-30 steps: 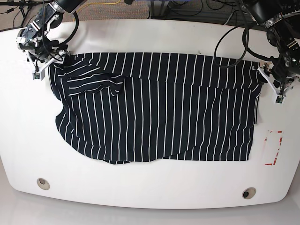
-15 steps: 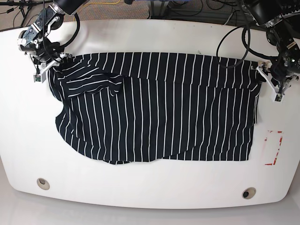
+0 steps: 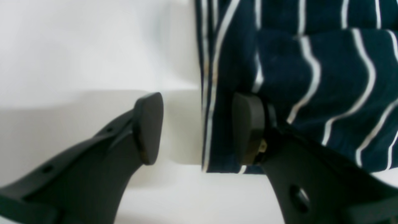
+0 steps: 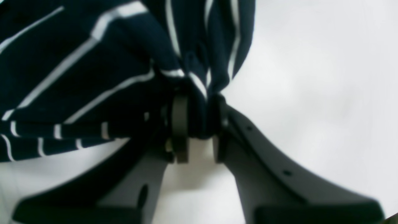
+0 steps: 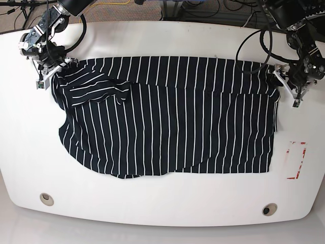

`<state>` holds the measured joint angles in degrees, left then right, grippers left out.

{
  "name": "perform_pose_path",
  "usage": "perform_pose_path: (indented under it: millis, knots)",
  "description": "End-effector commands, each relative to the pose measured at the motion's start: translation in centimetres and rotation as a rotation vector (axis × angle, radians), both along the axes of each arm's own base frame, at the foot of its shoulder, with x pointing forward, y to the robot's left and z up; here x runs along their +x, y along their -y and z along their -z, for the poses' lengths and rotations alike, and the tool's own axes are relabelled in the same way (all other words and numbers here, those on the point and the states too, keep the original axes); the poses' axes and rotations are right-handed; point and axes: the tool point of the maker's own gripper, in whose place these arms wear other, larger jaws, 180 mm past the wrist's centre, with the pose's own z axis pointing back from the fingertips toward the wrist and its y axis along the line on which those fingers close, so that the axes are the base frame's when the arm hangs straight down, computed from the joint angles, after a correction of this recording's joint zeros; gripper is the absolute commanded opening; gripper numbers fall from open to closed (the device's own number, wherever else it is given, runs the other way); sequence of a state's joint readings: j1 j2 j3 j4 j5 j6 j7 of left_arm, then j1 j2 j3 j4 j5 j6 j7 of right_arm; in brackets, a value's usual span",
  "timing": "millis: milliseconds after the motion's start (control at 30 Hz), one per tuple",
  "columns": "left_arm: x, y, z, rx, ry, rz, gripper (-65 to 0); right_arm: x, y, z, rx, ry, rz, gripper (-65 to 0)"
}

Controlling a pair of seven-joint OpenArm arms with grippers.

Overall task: Fold the T-shirt properly
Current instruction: 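Regrasp the shirt edge corners with both grippers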

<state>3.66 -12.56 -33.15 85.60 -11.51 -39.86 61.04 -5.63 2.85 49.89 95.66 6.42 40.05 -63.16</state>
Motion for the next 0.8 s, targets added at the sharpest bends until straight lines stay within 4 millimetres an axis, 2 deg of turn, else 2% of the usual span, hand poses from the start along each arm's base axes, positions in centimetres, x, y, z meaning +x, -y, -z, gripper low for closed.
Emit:
perform_pose_path:
  millis: [0, 100, 167, 300, 333, 367, 400, 633, 767]
  knots:
    - [-0.2, 0.5, 0.3, 0.010, -0.026, 0.028, -33.1, 0.5, 0.7, -0.8, -0.022, 0.024, 0.001, -54.5]
    - [-0.7, 1.0, 0.9, 0.006, -0.049, 0.045, -34.4, 0.5, 0.7, -0.8, -0.022, 0.024, 0.001, -54.7]
    - [-1.0, 1.3, 1.2, 0.007, -0.060, 0.057, -38.6, 0.5, 0.7, -0.8, -0.022, 0.023, 0.001, -54.7]
    - [-1.1, 1.9, 1.5, 0.008, -0.075, 0.083, -55.1, 0.4, 0.7, -0.8, -0.024, 0.021, 0.001, -54.9]
    - [-1.1, 1.9, 1.5, 0.008, -0.076, 0.085, -57.5, 0.4, 0.7, -0.8, -0.024, 0.021, 0.001, -54.9]
    - [-1.5, 1.9, 1.8, 0.009, -0.086, 0.085, -62.6, 0.4, 0.8, -0.8, -0.025, 0.020, 0.001, -55.0]
    - [-1.9, 1.9, 2.0, 0.009, -0.095, 0.085, -64.6, 0.4, 0.8, -0.8, -0.026, 0.019, 0.001, -55.0]
    - [-3.0, 1.8, 2.4, 0.014, -0.119, 0.088, -64.9, -0.4, 0.7, -0.5, -0.028, 0.000, -0.003, -56.4]
    - [-4.7, 0.6, 2.7, 0.037, -0.157, 0.088, -65.0, -1.0, 0.8, -0.2, -0.032, -0.019, -0.003, -59.9]
